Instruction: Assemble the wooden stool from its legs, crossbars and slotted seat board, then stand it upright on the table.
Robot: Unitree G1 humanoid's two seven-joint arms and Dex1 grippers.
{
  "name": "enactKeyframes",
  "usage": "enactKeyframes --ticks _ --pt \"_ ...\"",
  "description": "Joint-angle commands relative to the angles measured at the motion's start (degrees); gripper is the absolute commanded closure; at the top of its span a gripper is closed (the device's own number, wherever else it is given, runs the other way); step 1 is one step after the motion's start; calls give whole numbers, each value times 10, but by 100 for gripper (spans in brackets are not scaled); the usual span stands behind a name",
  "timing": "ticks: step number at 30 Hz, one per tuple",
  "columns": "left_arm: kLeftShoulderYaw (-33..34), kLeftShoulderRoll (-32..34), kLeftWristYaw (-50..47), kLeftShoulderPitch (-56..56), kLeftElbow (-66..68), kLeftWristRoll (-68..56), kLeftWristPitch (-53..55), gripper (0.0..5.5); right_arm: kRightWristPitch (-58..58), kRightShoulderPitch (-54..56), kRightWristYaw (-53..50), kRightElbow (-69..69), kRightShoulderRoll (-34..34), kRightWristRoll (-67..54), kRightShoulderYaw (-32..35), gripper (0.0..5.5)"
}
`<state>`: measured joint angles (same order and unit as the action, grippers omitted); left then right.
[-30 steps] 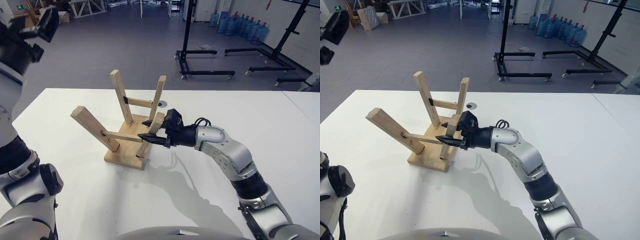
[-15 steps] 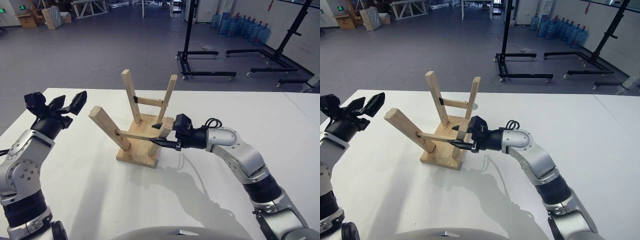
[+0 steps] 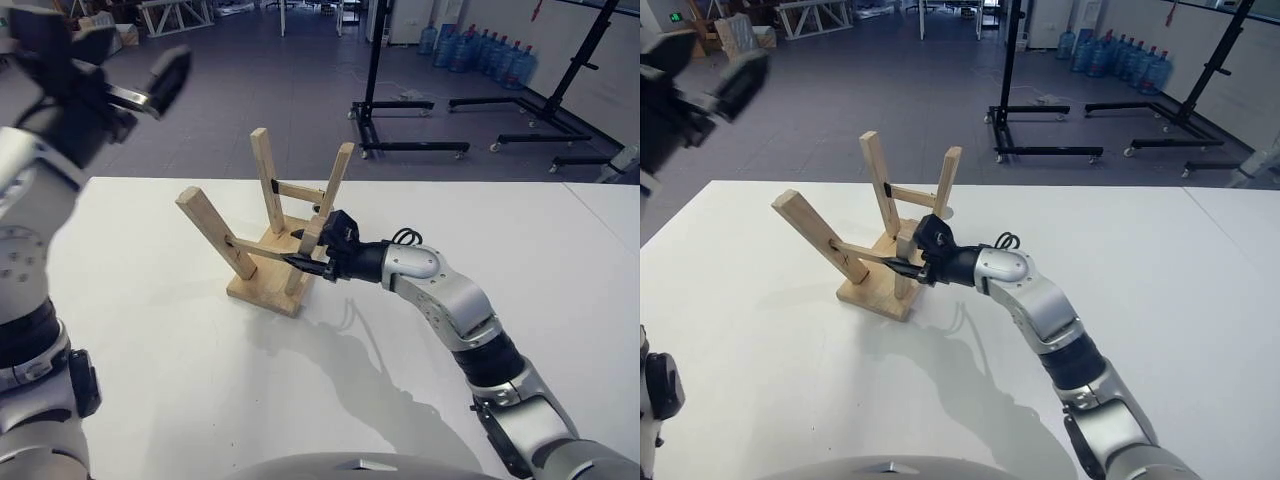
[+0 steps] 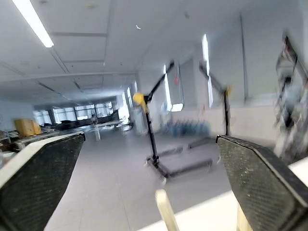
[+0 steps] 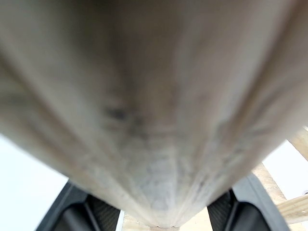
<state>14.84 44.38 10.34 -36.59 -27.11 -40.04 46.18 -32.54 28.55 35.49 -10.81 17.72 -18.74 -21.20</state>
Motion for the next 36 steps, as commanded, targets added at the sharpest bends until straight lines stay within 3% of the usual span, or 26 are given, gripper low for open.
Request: enactKeyframes --ticks 1,4,7,14,22,36 --pt "-132 40 39 38 -4 129 -43 50 -41 9 -29 45 -21 37 -20 345" --pt "-208 44 71 74 21 227 -116 50 -47 12 -37 55 -32 44 -23 345" --pt "-236 31 99 109 49 280 -184 50 -53 11 -36 55 -37 45 -23 345" --pt "-243 -3 152 109 95 330 -270 50 -60 3 -35 45 -39 45 -22 345" --pt "-230 -23 164 85 121 383 -280 50 -60 4 -30 44 -43 44 -24 345" --pt "-295 -128 139 223 268 455 -373 50 -54 -14 -52 97 -60 91 -72 345"
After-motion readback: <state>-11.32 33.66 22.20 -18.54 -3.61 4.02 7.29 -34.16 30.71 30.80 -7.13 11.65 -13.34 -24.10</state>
